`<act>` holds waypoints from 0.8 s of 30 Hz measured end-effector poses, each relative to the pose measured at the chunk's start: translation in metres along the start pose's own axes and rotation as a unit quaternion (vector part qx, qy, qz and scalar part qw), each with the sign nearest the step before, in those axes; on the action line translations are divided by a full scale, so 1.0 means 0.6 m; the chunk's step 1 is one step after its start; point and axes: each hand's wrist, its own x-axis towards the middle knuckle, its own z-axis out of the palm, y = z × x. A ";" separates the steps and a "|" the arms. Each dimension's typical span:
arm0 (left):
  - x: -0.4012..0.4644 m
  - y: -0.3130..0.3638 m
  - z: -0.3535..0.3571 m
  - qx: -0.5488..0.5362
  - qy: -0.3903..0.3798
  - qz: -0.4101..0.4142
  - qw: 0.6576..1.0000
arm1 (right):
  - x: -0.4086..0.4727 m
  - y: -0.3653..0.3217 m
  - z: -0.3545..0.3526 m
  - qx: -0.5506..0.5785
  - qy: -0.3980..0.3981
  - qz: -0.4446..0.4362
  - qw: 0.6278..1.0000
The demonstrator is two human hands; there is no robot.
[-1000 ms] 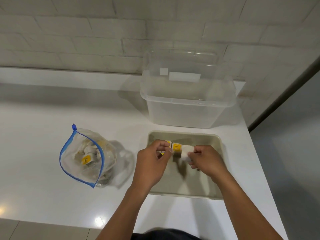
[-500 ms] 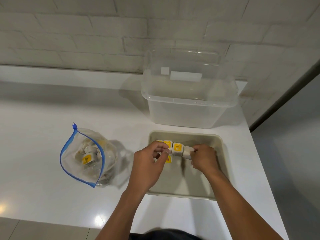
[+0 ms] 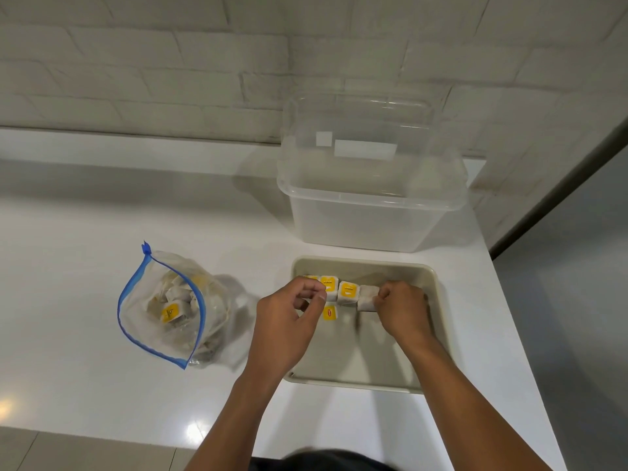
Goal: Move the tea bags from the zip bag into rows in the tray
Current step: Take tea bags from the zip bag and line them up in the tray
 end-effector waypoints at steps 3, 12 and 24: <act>-0.001 -0.001 -0.002 0.001 0.001 -0.004 1.000 | 0.001 0.000 0.003 -0.010 -0.016 0.001 1.000; -0.001 0.000 -0.001 -0.008 0.000 -0.012 1.000 | 0.006 0.000 0.008 0.033 -0.021 0.001 0.999; -0.002 0.001 -0.003 -0.008 -0.001 -0.017 1.000 | 0.013 0.009 0.009 0.040 0.018 -0.010 0.999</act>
